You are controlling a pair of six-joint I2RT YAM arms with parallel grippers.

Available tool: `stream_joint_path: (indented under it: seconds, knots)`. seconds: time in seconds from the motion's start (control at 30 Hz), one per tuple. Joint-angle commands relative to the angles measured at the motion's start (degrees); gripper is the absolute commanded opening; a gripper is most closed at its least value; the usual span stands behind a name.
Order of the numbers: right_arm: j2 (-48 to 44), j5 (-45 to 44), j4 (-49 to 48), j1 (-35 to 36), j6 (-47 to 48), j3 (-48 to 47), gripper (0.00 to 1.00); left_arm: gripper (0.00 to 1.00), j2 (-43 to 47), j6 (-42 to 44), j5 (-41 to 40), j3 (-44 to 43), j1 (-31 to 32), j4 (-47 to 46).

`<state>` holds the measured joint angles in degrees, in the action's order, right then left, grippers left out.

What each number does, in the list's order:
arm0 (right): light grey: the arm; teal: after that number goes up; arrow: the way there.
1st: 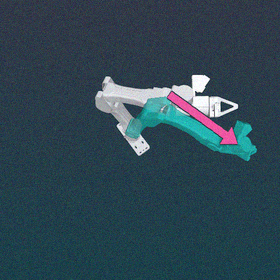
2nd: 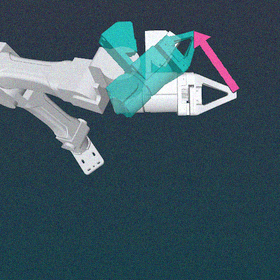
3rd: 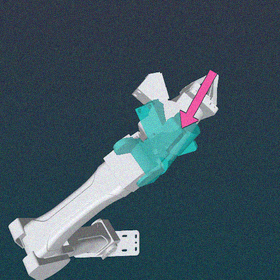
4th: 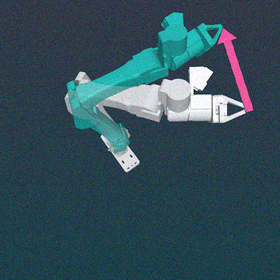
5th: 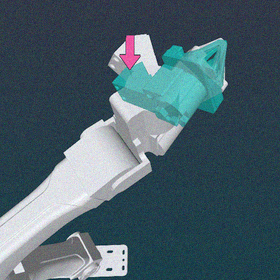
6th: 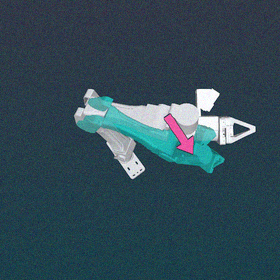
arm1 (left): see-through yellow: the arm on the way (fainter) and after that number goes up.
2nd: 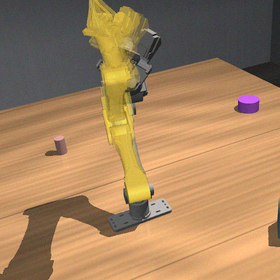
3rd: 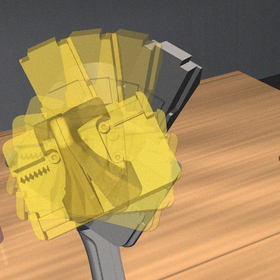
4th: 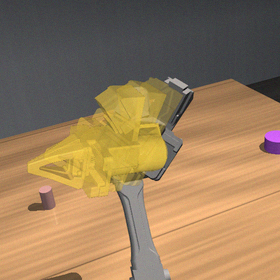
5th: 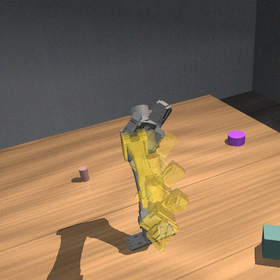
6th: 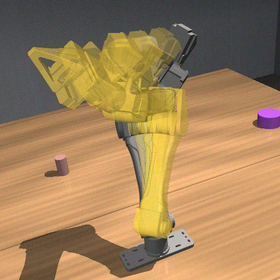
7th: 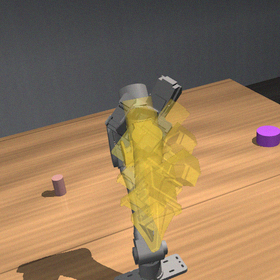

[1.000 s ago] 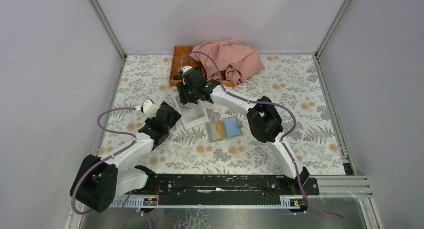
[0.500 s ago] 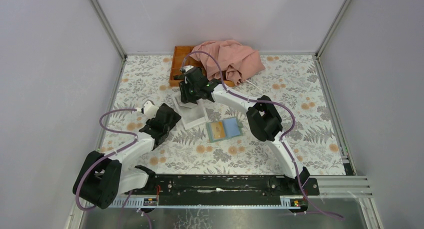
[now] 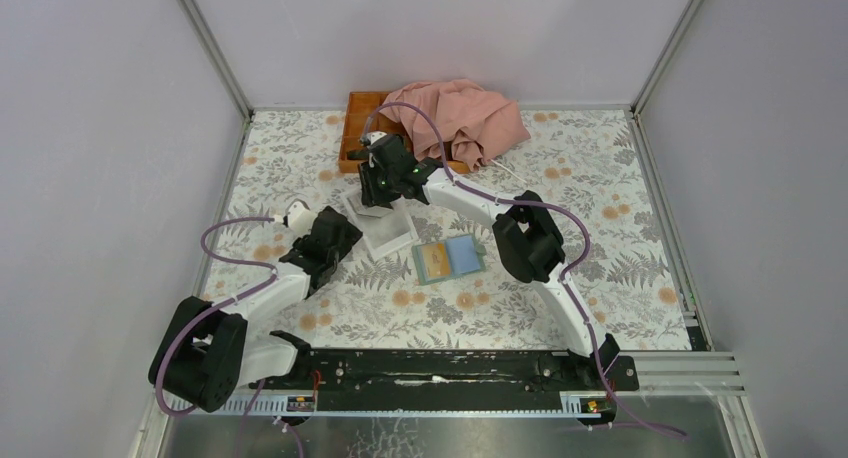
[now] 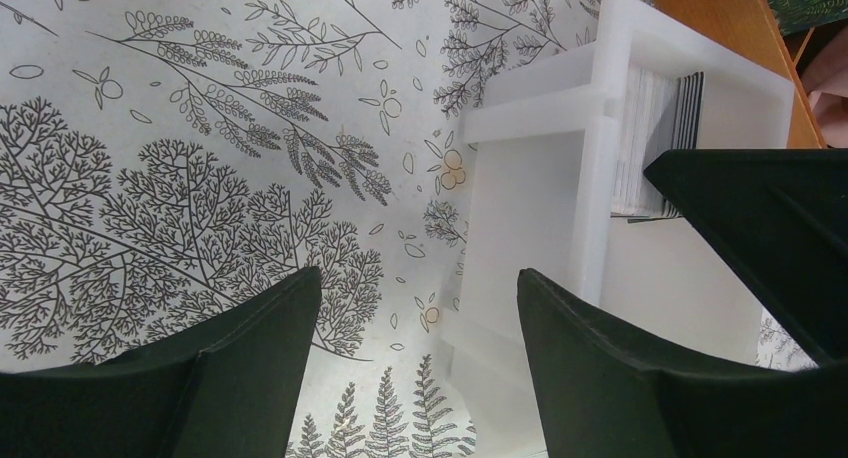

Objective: Put the credit cards into the card holder
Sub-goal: Pick up the credit card from the storage box.

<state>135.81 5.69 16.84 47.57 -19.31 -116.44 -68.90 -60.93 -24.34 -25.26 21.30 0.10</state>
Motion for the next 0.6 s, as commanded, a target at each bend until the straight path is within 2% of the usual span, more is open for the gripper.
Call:
stream_joint_path:
  seconds: [0.0, 0.57]
  knots:
    - [-2.6, 2.2, -1.6, 0.8, -0.6, -0.2, 0.43, 0.78, -0.3, 0.4, 0.4, 0.1, -0.5, -3.3]
    - [-4.2, 2.5, -1.7, 1.3, -0.5, -0.5, 0.4, 0.78, -0.5, 0.4, 0.8, 0.2, -0.6, -3.4]
